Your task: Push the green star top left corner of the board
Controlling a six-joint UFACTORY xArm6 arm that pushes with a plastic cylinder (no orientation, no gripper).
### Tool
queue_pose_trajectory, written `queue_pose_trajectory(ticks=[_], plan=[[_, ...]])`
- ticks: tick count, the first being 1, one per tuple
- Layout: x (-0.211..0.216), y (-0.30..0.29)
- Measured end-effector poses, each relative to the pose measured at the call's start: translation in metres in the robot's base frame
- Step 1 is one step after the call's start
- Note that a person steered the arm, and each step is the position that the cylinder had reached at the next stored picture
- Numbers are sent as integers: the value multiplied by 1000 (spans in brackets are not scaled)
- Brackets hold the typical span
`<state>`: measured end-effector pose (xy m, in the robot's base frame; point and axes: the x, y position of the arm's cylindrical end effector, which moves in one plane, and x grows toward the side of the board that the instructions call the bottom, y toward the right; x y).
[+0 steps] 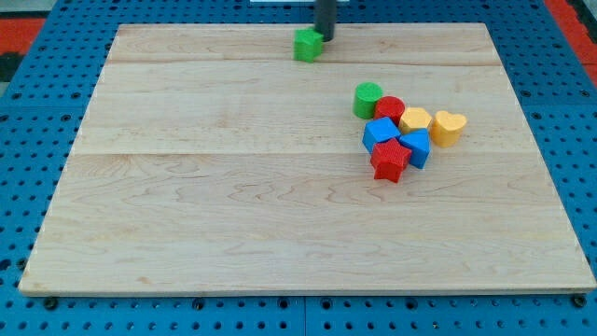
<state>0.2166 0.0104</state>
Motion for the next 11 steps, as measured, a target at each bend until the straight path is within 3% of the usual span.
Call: queue_pose_trajectory(ticks=[3,5,7,11], plan=[[19,31],[45,-54],[16,-8],[20,-214]])
